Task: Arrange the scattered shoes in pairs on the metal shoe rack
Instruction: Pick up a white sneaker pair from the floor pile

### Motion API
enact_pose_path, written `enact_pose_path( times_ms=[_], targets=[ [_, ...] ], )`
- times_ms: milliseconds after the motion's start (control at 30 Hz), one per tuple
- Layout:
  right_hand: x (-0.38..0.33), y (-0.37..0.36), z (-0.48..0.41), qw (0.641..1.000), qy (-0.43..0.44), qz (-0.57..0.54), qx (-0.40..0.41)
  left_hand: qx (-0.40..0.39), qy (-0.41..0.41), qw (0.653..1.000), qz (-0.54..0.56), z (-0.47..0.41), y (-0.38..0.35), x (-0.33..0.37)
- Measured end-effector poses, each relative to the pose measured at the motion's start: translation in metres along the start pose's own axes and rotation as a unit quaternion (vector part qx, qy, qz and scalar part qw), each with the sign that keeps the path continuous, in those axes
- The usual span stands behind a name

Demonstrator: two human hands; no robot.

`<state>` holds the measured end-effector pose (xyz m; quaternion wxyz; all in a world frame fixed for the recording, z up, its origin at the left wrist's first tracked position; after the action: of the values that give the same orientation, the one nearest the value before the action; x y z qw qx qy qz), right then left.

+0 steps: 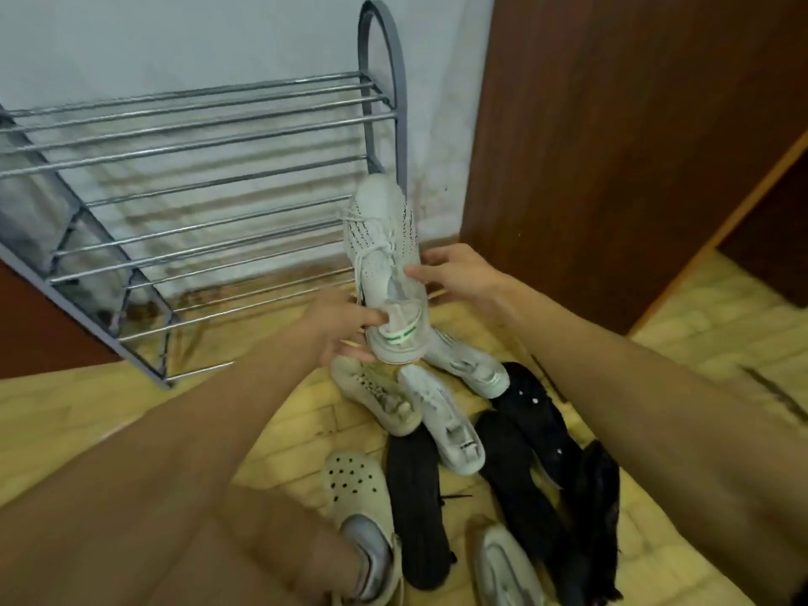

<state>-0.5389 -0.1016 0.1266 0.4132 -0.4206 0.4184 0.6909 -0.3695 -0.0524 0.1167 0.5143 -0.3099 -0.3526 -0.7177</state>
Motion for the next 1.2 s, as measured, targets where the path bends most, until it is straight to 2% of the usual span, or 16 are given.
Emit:
enact_pose_path(
  times_ms=[100, 267, 467, 567, 667, 733, 900, 1067, 1200],
  targets=[
    [0.037, 0.005, 0.002, 0.998, -0.045, 0.035, -0.001, -0.027, 0.04, 0.998, 0.042, -0.012, -0.031, -0.031],
    [0.078, 0.0, -0.002, 0.993, -0.106, 0.019, -0.049, -0.016, 0.066, 0.996, 0.051, -0.027, -0.044, -0.078],
    [0.153, 0.018, -0.022, 0.975, -0.182, 0.13, 0.02, 0.001, 0.077, 0.996, 0.033, -0.042, -0.033, -0.106],
    [0.189, 0.023, -0.026, 0.953, -0.22, 0.204, 0.046, -0.01, 0.099, 0.995, 0.018, -0.047, -0.035, -0.123],
    [0.22, 0.029, -0.031, 0.912, -0.234, 0.332, 0.059, -0.018, 0.129, 0.991, 0.01, -0.053, -0.035, -0.134],
    [0.239, 0.034, -0.036, 0.891, -0.253, 0.369, 0.073, -0.032, 0.145, 0.989, 0.006, -0.06, -0.034, -0.134],
    [0.273, 0.047, -0.058, 0.874, -0.274, 0.382, 0.126, -0.05, 0.157, 0.986, 0.026, -0.075, -0.035, -0.133],
    [0.313, 0.041, -0.076, 0.874, -0.328, 0.348, 0.087, -0.037, 0.16, 0.986, 0.029, -0.083, -0.024, -0.141],
    [0.318, 0.039, -0.085, 0.855, -0.333, 0.377, 0.129, -0.028, 0.164, 0.985, 0.037, -0.085, -0.013, -0.15]
  ],
)
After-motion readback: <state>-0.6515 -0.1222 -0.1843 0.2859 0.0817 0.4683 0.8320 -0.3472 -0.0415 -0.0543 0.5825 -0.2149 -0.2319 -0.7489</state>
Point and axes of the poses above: each hand's wrist, its own z-axis away from the middle knuckle, its own y-axis out of the back of the hand, x = y × z, the point moved 4 cm from there along -z, towards the middle knuckle, and after that the axes turned 2 degrees about -x, right-handed, at the moved point
